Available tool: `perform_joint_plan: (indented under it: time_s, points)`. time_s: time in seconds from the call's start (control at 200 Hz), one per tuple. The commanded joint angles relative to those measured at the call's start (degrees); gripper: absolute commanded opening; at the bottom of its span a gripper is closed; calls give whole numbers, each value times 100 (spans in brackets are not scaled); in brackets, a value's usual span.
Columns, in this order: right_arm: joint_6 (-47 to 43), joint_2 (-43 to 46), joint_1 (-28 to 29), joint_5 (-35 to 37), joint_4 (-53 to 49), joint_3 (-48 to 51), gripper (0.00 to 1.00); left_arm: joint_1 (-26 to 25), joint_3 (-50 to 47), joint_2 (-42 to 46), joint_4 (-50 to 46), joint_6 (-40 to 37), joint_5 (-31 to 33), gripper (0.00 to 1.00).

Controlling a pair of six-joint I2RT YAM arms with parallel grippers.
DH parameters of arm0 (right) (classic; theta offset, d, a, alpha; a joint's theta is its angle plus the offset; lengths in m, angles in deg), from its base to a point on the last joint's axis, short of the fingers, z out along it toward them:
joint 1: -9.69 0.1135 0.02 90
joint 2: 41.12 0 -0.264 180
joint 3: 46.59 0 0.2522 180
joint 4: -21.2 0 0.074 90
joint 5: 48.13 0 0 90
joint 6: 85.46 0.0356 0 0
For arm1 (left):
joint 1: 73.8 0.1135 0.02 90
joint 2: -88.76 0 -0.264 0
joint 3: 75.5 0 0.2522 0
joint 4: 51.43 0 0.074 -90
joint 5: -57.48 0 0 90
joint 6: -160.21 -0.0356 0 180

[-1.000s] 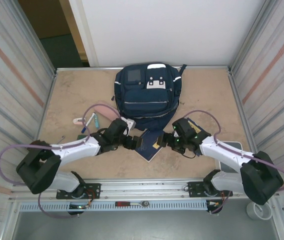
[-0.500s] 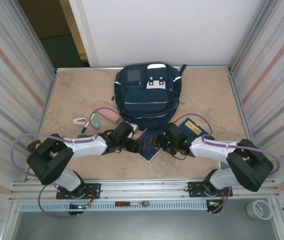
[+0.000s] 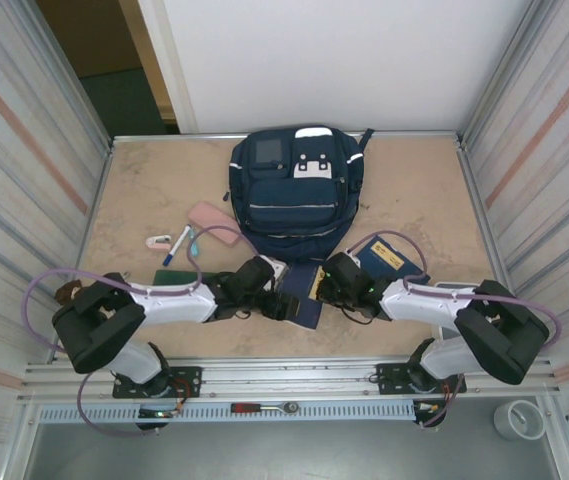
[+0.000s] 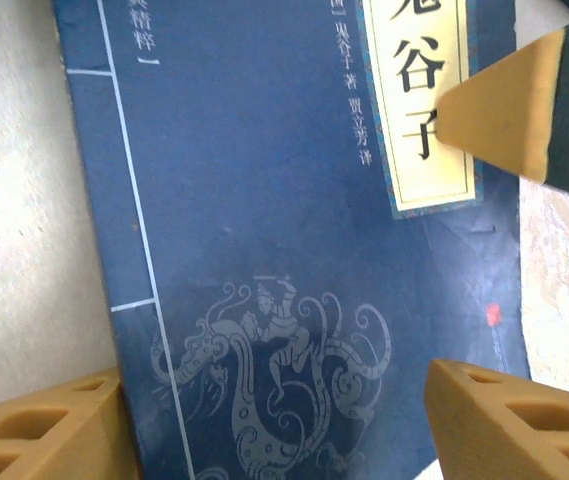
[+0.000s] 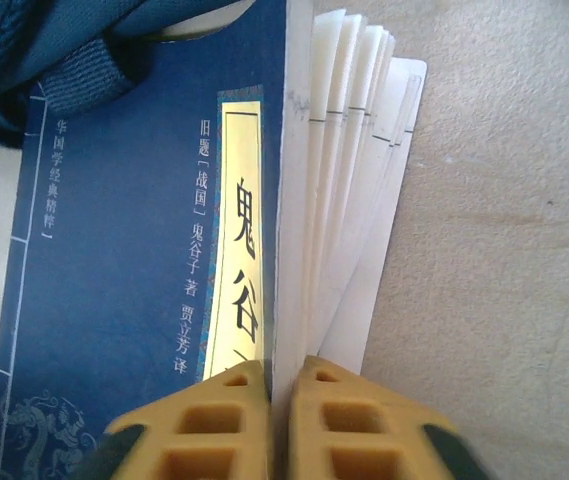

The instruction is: Pack the student bag

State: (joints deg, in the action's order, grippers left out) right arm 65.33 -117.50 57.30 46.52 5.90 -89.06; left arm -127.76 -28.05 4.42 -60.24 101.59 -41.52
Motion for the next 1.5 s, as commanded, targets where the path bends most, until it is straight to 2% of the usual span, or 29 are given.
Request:
perform_joint_plan:
  time_s: [0.0, 0.08, 0.165, 0.245, 0.371, 0.586, 0.731, 0.847, 0.957, 1.022, 1.097, 1.122, 1.207, 1.237, 1.338, 1.358, 1.403, 1.493]
  points:
    - [-692, 403, -10, -68, -745, -101, 0, -113, -21, 525, -382, 126, -90, 76]
    - [-1311, 970, -158, -513, -1178, -142, 0, -4, 6, 947, -658, 90, 241, 79]
    - [-1870, 1682, -414, -1143, -1607, -263, 0, 295, -66, 1387, -689, 129, 204, 81]
    - [-2165, 2386, -790, -1906, -1830, -455, 0, 674, -153, 1765, -576, 214, -105, 83]
    - [-2252, 3075, -1256, -2764, -1737, -808, 0, 1234, -242, 2184, -32, 413, -1000, 87]
    - [-2210, 3030, -1568, -3590, -1280, -1621, 0, 1625, 35, 2140, 830, 782, -2115, 95]
    - [-2061, 2619, -1767, -4100, -838, -1966, 0, 1736, 337, 1814, 1570, 1028, -2771, 94]
    - [-1915, 2233, -1968, -4415, -431, -2086, 0, 1790, 594, 1515, 1864, 1097, -2930, 81]
    - [-2016, 1716, -2236, -4595, -410, -2278, 0, 2106, 700, 1258, 2398, 1386, -3165, 56]
    - [-2032, 1422, -2446, -4738, -345, -2376, 0, 2346, 815, 1121, 2649, 1561, -3359, 34]
    - [-2126, 1070, -2706, -4803, -450, -2562, 0, 2588, 1031, 989, 2710, 1600, -3549, 17]
    - [-2160, 955, -2804, -4842, -488, -2637, 8, 2655, 1114, 954, 2722, 1603, -3585, 14]
    - [-2203, 617, -3048, -4948, -400, -2762, 48, 2820, 1393, 813, 2879, 1643, -3722, 7]
    - [-2199, 519, -3088, -4976, -267, -2765, 59, 2868, 1505, 757, 2941, 1661, -3796, 6]
    - [-2041, 105, -3101, -5408, 546, -2734, 75, 3005, 1878, 539, 3124, 1764, -3993, 3]
    - [-1979, 15, -3094, -5498, 730, -2736, 83, 3031, 1940, 485, 3162, 1786, -4031, 3]
    - [-1827, -203, -3083, -5646, 1123, -2753, 93, 3104, 2067, 368, 3271, 1869, -4119, 1]
    - [-1501, -576, -3075, -5922, 1995, -2798, 99, 3242, 2253, 85, 3616, 2123, -4198, 0]
